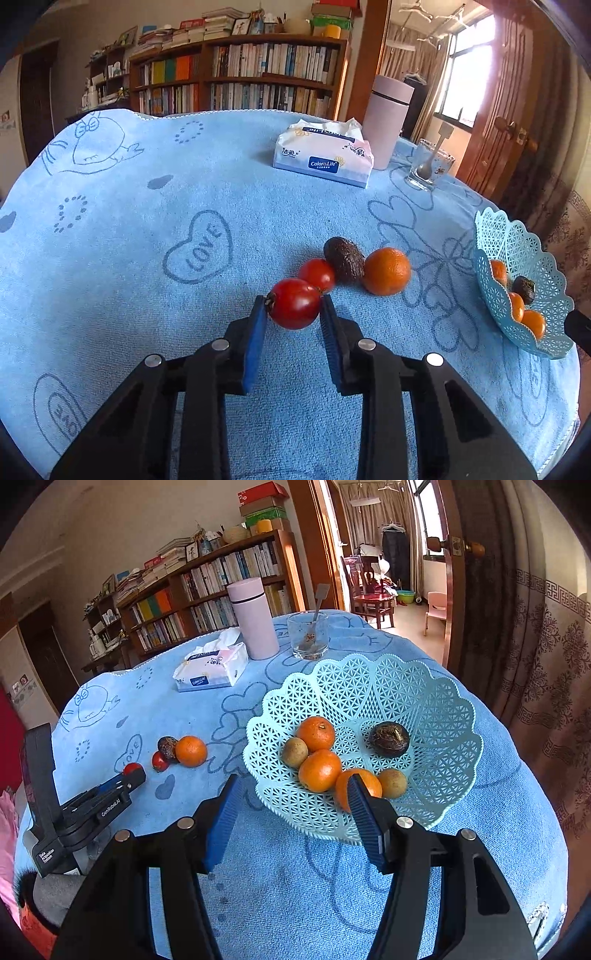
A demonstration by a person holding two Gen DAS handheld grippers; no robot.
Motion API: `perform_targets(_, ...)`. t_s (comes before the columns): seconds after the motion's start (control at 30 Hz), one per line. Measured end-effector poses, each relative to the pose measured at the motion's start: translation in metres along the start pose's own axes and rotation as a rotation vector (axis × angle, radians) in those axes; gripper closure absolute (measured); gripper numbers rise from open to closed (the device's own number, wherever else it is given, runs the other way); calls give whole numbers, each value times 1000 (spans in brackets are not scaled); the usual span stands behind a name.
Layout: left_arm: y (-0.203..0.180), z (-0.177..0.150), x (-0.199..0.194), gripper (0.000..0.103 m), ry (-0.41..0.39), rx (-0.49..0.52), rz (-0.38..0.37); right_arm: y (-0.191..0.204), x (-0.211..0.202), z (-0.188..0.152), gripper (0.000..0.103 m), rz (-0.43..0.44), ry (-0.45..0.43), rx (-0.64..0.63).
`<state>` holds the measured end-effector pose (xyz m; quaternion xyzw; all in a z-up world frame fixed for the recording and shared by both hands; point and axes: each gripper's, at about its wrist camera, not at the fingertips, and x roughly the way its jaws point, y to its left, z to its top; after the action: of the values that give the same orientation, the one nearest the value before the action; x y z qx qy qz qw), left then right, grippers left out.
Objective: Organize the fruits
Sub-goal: 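Reach the left tool to the pile and grasp a red cherry tomato, then grasp a large orange on the towel with the right tool while the left tool holds the tomato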
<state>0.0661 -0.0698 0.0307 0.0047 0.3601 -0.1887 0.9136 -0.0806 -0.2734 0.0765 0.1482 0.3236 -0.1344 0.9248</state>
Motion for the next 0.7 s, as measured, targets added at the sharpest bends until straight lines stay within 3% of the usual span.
perform_targets(0.43,19,1,-5,73,-29,-86,44,67,32,11,42,79,35,-198)
perform_targets(0.7,27,0,-3,73,-21,-126,59,98,79,13,42,116,119,-299)
